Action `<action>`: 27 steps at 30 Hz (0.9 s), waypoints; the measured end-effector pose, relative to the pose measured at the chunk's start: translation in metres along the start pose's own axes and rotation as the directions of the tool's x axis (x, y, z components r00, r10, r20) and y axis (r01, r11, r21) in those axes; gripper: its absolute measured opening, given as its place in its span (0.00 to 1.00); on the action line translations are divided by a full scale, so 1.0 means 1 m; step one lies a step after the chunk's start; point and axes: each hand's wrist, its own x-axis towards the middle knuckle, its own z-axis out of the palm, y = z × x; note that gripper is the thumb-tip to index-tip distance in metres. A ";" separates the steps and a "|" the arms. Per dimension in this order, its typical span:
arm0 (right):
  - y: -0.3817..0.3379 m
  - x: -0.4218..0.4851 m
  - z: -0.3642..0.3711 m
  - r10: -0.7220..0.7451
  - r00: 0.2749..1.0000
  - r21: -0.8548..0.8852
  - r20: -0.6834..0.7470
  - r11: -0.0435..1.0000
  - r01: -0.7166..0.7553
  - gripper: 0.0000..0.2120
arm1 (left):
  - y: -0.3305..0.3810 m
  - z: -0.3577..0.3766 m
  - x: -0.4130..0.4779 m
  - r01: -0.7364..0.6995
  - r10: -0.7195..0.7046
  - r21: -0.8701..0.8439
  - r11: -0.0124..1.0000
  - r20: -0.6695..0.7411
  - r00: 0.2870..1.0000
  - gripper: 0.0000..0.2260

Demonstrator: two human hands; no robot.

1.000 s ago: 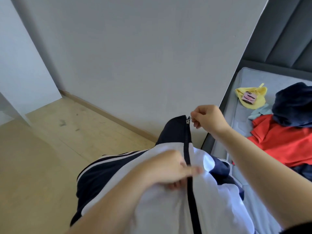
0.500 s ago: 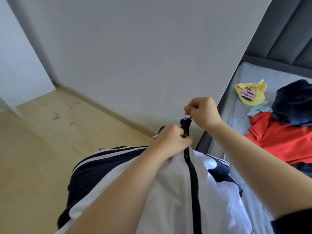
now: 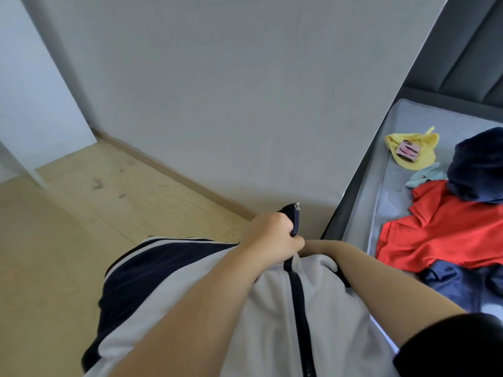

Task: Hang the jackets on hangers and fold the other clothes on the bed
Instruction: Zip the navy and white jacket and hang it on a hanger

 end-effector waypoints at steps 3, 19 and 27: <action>-0.009 0.005 -0.004 -0.064 0.995 -0.117 -0.072 0.992 0.055 0.15 | 0.003 0.000 -0.001 -0.018 0.018 0.036 0.999 0.007 1.000 0.18; -0.040 -0.036 -0.010 -0.219 0.973 -0.293 -0.077 0.938 0.188 0.17 | -0.001 0.004 -0.004 -0.064 0.067 0.097 0.993 -0.026 0.997 0.17; -0.051 -0.043 -0.060 -0.226 0.760 0.018 -0.610 0.954 0.298 0.05 | -0.008 0.004 -0.005 -0.086 0.096 0.088 0.992 -0.115 0.989 0.20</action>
